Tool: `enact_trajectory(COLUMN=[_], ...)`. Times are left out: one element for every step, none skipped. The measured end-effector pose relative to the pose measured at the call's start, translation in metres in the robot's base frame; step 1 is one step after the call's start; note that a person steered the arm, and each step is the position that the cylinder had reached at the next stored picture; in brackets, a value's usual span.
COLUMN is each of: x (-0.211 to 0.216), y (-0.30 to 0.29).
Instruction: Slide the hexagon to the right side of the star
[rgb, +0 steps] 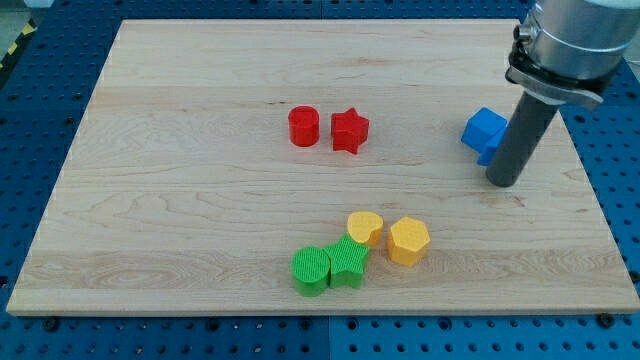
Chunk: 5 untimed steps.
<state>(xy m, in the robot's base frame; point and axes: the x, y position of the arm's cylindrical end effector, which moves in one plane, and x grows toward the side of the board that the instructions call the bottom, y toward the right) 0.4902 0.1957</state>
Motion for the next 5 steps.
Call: enact_trajectory(x=[0.054,0.093,0.110,0.129,0.125], y=[0.000,-0.005,-0.037,-0.074,-0.106])
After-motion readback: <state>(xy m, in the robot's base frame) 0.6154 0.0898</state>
